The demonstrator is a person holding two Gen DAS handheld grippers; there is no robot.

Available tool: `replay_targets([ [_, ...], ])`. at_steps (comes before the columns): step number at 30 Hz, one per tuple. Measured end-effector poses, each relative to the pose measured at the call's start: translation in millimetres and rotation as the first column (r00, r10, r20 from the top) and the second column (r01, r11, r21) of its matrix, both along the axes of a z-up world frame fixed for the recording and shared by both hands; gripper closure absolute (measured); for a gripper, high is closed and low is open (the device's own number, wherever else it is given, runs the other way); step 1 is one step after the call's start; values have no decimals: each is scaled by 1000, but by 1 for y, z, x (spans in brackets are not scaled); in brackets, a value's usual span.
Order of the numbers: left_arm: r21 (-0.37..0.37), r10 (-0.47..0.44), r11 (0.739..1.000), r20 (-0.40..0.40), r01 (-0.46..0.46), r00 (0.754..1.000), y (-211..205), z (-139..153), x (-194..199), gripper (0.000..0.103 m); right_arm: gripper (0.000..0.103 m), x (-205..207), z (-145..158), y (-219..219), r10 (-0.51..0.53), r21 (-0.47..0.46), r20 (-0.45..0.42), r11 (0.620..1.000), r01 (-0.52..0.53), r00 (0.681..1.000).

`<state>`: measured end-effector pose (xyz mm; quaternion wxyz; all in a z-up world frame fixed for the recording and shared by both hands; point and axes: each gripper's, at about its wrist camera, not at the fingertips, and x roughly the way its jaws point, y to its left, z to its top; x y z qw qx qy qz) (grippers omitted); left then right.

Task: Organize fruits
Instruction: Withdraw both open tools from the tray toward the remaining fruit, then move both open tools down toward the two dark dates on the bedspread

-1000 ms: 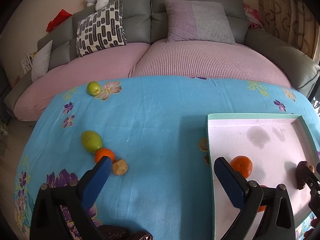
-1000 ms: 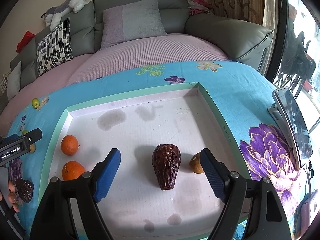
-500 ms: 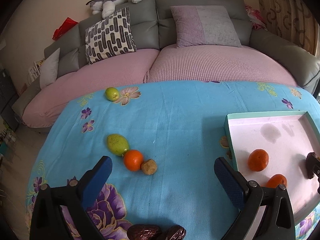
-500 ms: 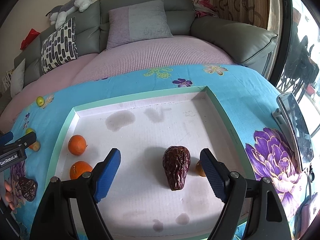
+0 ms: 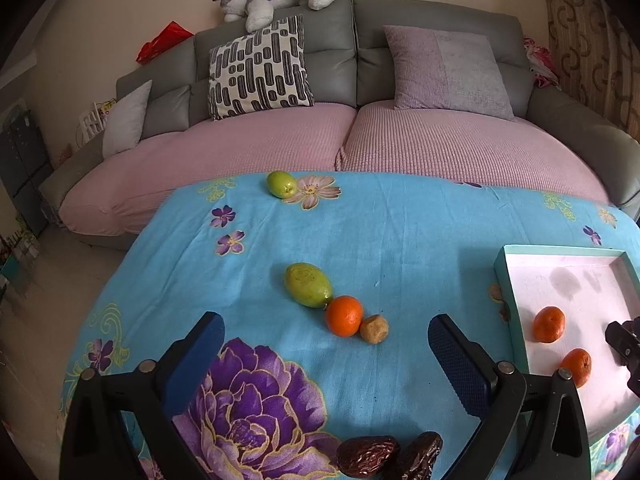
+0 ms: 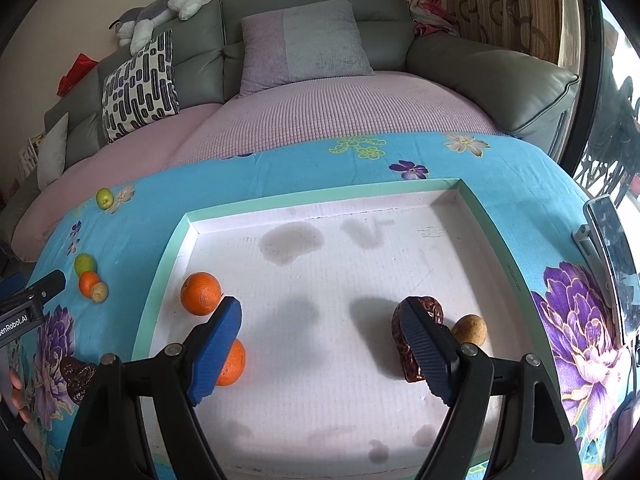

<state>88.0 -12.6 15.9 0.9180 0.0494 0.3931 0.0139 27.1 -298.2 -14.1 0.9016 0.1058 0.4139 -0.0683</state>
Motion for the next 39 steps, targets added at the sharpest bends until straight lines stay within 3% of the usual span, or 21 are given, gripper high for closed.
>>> replay_targets([
  [11, -83, 73, 994, -14, -74, 997, 45, 5, -4, 0, 21, 12, 8, 50, 136, 38, 37, 990, -137, 990],
  [18, -126, 124, 984, -39, -128, 992, 67, 7, -6, 0, 21, 16, 8, 81, 221, 10, 30, 975, -221, 975],
  [23, -132, 135, 981, -45, -140, 990, 75, 6, -8, 0, 21, 16, 10, 101, 272, 5, 32, 962, -273, 962],
  [33, -212, 132, 967, -73, -145, 989, 90, 1, -8, 4, 21, 16, 8, 133, 366, -1, 20, 930, -366, 930],
  [35, -220, 118, 966, -85, -134, 989, 89, -2, -8, 7, 24, 15, 7, 138, 384, -1, 14, 923, -384, 923],
  [37, -226, 105, 966, -97, -125, 990, 87, -5, -8, 10, 35, 15, 6, 144, 409, 10, 13, 912, -409, 912],
  [39, -239, 93, 964, -103, -115, 990, 86, -8, -11, 11, 35, 13, 4, 152, 437, 18, 11, 899, -437, 899],
])
